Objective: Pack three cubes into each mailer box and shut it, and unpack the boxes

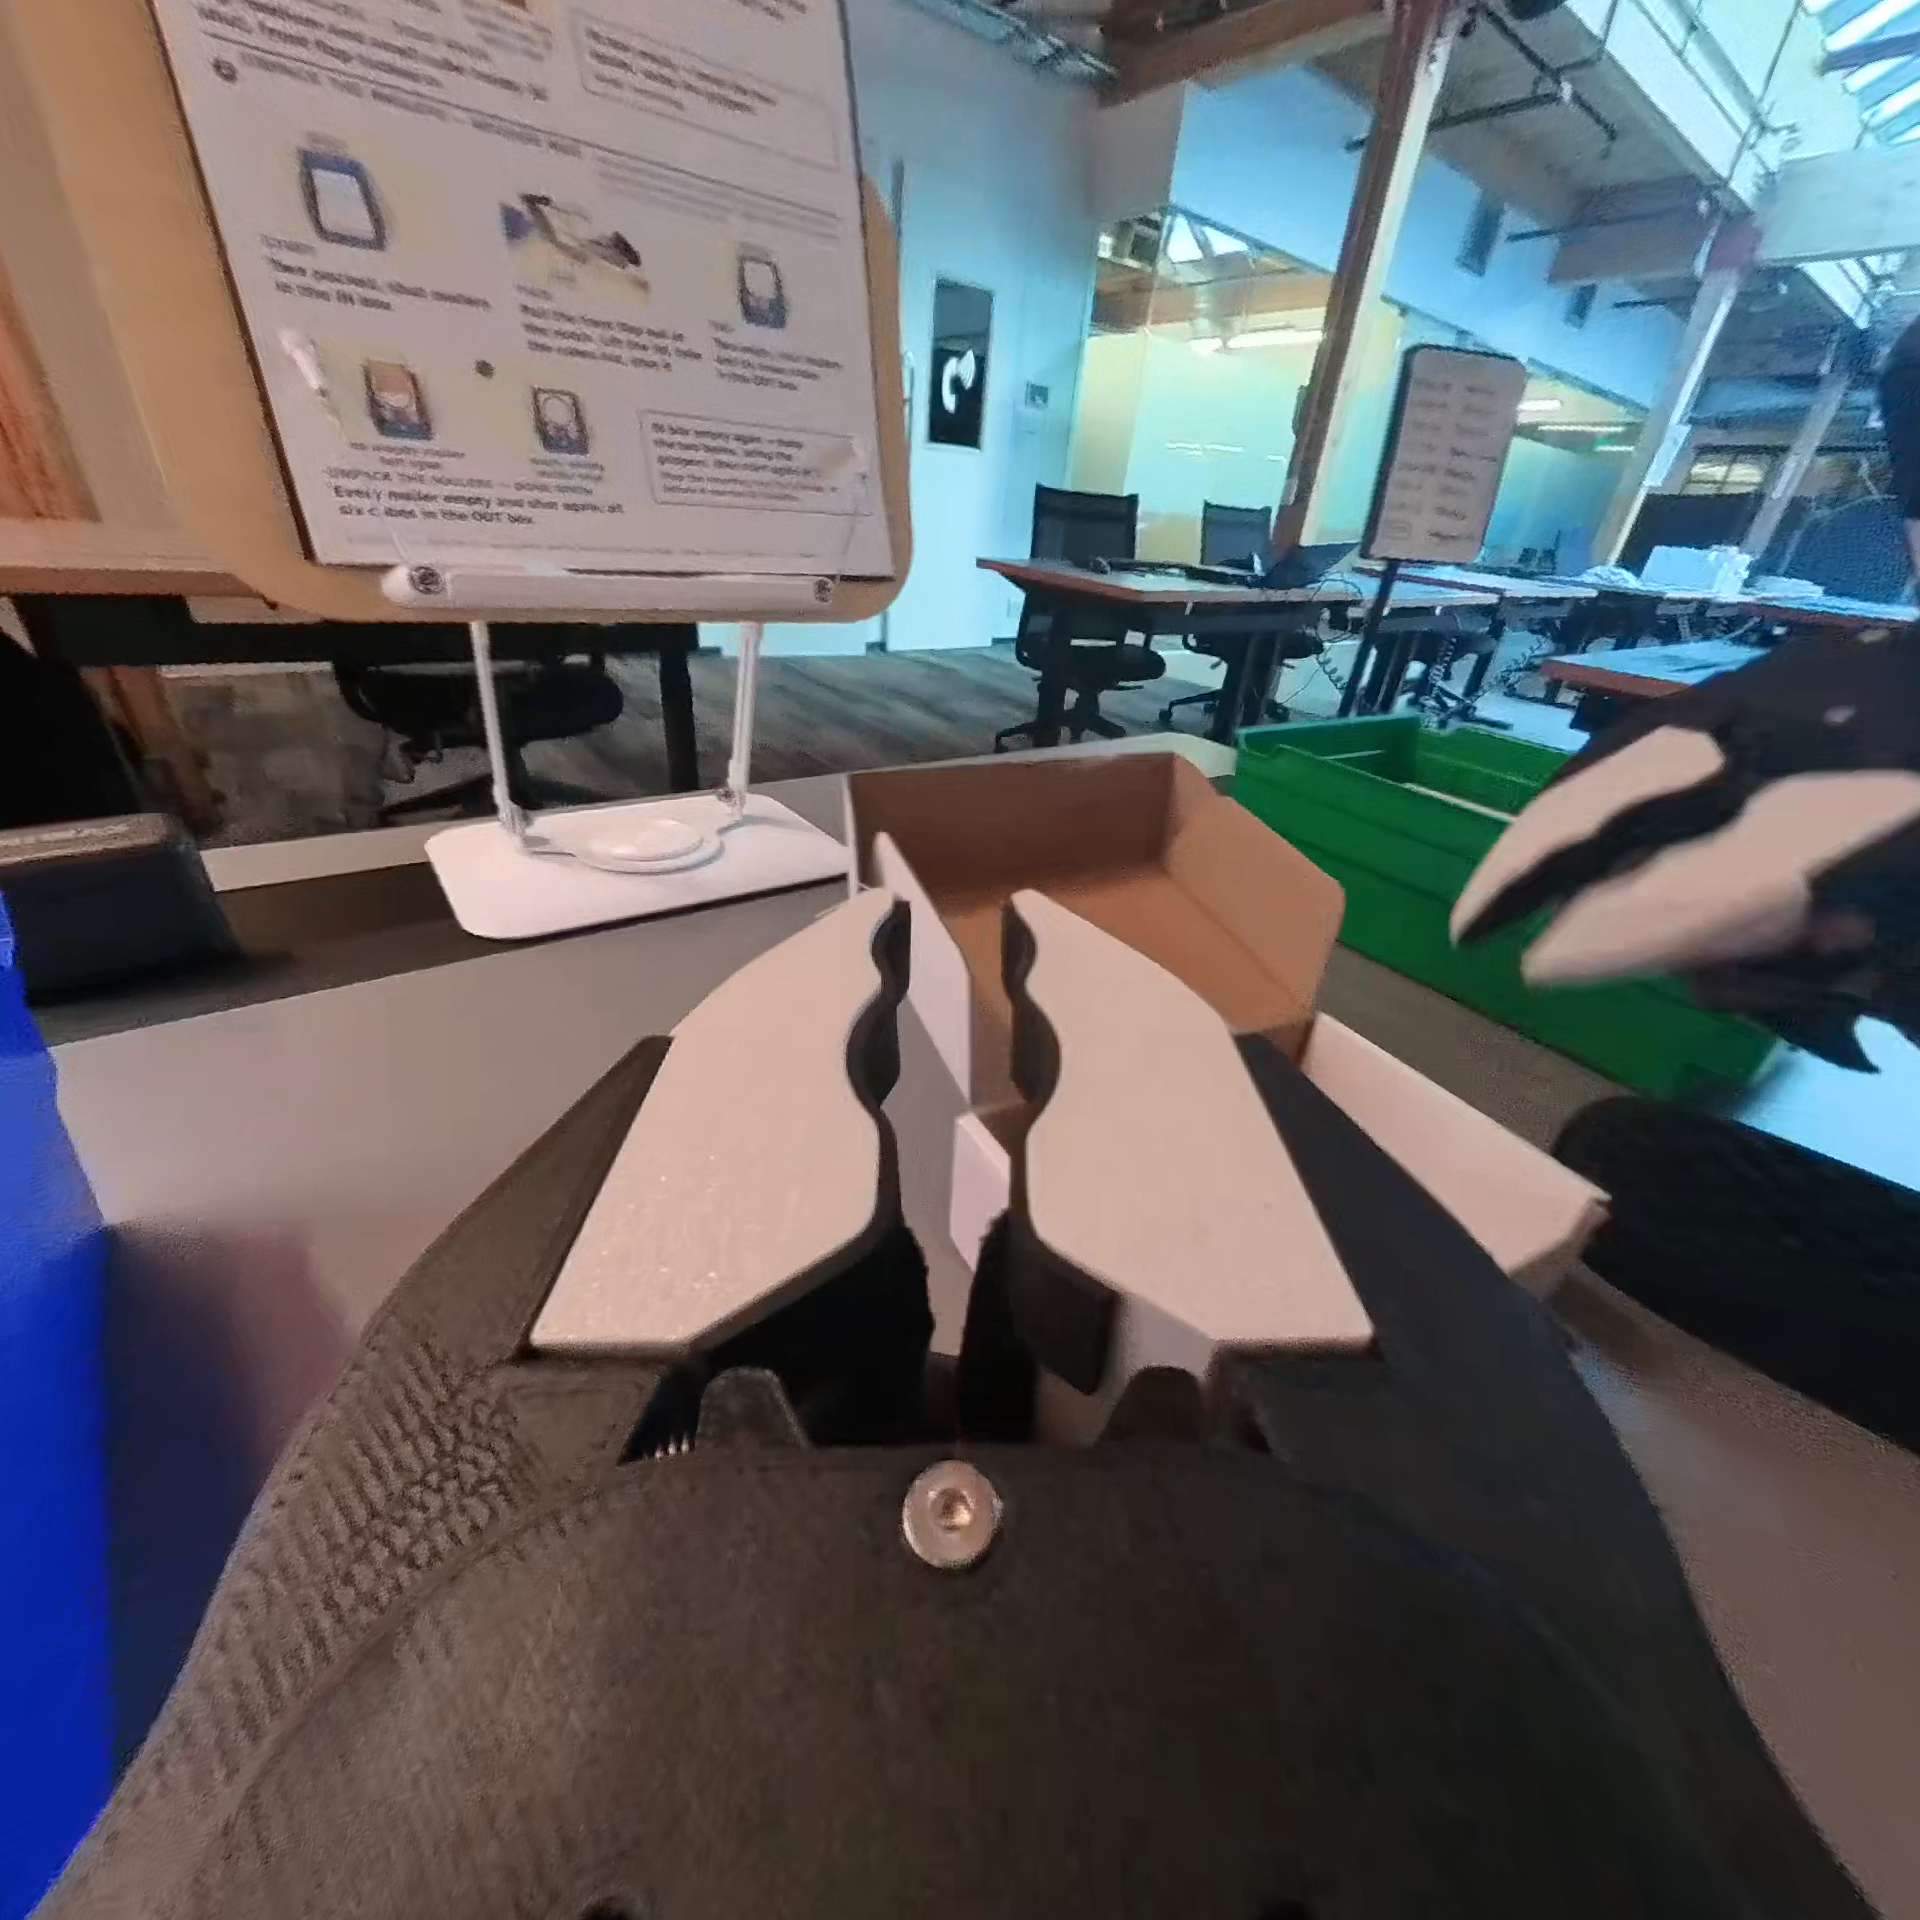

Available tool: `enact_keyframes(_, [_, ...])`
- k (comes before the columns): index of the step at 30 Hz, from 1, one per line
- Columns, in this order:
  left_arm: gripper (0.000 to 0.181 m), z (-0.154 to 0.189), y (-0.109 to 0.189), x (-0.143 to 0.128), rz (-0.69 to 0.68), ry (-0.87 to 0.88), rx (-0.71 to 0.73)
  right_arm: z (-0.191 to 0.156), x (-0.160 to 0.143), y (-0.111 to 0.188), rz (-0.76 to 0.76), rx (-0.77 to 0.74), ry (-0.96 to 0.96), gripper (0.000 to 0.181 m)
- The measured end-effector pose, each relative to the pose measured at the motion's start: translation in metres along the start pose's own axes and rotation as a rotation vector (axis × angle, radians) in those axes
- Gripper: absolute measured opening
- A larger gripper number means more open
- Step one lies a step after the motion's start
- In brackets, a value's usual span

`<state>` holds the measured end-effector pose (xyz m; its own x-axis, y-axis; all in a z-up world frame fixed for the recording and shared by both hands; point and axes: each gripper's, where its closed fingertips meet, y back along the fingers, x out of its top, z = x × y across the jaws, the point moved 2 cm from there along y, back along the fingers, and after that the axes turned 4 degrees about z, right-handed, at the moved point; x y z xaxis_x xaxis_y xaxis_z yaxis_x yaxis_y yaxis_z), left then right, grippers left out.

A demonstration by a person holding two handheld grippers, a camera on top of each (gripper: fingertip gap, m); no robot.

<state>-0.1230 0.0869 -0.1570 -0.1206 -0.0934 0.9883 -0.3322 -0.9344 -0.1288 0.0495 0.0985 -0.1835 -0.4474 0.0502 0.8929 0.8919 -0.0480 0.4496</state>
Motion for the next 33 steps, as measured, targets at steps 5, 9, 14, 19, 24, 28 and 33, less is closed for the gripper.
enact_keyframes(5, [0.016, -0.019, -0.039, -0.019, -0.169, 0.113, -0.017, 0.080, 0.011, 0.028, 0.339, -0.279, -0.439, 0.006])
enact_keyframes(9, [0.014, -0.030, -0.067, -0.046, -0.306, 0.206, -0.033, 0.101, -0.016, 0.020, 0.276, -0.387, -0.481, 0.005])
enact_keyframes(14, [0.009, -0.024, -0.080, -0.054, -0.336, 0.211, -0.125, 0.104, -0.028, 0.007, 0.240, -0.342, -0.521, 0.004])
enact_keyframes(19, [0.005, -0.010, -0.073, -0.047, -0.335, 0.199, -0.185, 0.094, -0.018, 0.007, 0.273, -0.286, -0.479, 0.002])
enact_keyframes(24, [0.001, 0.006, -0.055, -0.043, -0.322, 0.174, -0.234, 0.076, -0.006, 0.012, 0.296, -0.253, -0.412, 0.000])
enact_keyframes(28, [0.000, 0.018, -0.032, -0.045, -0.315, 0.109, -0.279, 0.055, -0.011, 0.012, 0.271, -0.258, -0.313, 0.000])
enact_keyframes(33, [0.001, 0.033, -0.008, -0.060, -0.354, 0.026, -0.326, 0.034, -0.029, 0.009, 0.206, -0.282, -0.232, 0.000])
